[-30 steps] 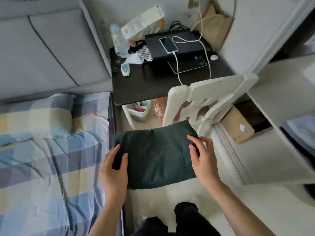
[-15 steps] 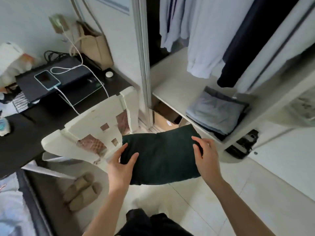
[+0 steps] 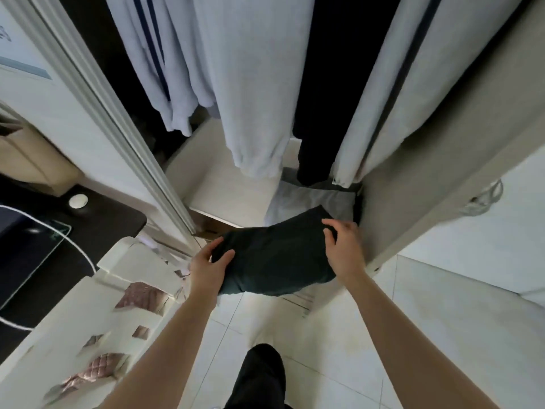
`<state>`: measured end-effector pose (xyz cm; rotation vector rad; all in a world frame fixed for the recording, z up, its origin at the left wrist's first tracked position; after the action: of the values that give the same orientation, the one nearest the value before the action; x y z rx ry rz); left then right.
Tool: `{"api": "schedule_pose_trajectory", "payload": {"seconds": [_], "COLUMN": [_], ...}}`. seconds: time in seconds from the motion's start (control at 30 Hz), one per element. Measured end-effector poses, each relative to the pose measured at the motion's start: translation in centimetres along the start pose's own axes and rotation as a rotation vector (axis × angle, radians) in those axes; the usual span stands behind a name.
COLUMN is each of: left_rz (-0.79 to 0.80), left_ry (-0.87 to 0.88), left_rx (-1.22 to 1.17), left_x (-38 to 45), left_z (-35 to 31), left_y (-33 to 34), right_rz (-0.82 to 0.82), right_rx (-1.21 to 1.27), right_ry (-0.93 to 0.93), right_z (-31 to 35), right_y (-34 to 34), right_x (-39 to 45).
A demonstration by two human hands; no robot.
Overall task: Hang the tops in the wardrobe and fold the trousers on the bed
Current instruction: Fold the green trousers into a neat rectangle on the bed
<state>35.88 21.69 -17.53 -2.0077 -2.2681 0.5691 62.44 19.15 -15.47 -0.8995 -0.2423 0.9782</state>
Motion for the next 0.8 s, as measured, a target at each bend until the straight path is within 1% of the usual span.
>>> {"api": "schedule_pose_trajectory", "payload": {"seconds": [0.07,0.1,0.2,0.23,0.27,0.3,0.33,0.37,0.43,0.47,0.5,0.67,0.8], "left_rz": [0.074,0.113,0.208,0.226,0.253,0.316,0.415,0.546,0.771,0.812,0.81,0.668,0.525], "left_ry": [0.034,0.059,0.157,0.191,0.206,0.204,0.197,0.185,0.197,0.193,0.193,0.227,0.373], "left_rx": [-0.063,-0.105,-0.139,-0.13,-0.095,-0.016,0.115,0.254,0.427,0.461,0.477,0.488,0.473], "left_x": [4.2,6.7,12.9,14.4,15.7,17.2,18.1,18.8,19.0,18.9,18.9,19.3,19.6], "left_z": [-1.3,-2.1,-4.0,-4.2,-3.9,-3.1,-2.3,-0.9,1.1,1.8,2.7,4.6,4.7], "left_y": [1.8,2.8,6.3,7.5,8.5,9.9,11.0,12.0,13.0,13.2,13.4,13.8,13.2], "right_rz": [-0.051,-0.115,-0.439,-0.516,-0.55,-0.53,-0.429,-0.258,0.105,0.197,0.21,0.058,-0.182], "right_rx": [0.041,0.037,0.021,0.019,0.004,-0.021,-0.076,-0.158,-0.275,-0.276,-0.26,-0.201,-0.166], "right_ry": [0.07,0.101,0.098,0.089,0.089,0.114,0.159,0.244,0.436,0.504,0.53,0.436,0.349], "right_z": [0.8,1.2,1.8,1.6,1.3,0.8,0.2,-0.7,-1.8,-1.9,-2.2,-3.0,-2.4], "right_y": [-0.2,0.0,0.2,0.3,0.6,1.3,1.8,3.0,4.5,4.9,5.3,5.3,5.4], "right_x": [3.0,4.5,8.0,8.7,9.3,10.0,10.6,11.0,11.0,10.9,10.6,9.6,8.9]}}
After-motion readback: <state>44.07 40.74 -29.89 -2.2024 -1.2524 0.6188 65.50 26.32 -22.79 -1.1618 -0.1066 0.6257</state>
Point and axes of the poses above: each hand's wrist, its own x-axis towards the middle knuckle, its own y-axis out of the palm, z = x × y, the point moved 1 cm from there along x, towards the middle knuckle, and after that the axes turned 11 degrees about y, right-handed, at the moved point
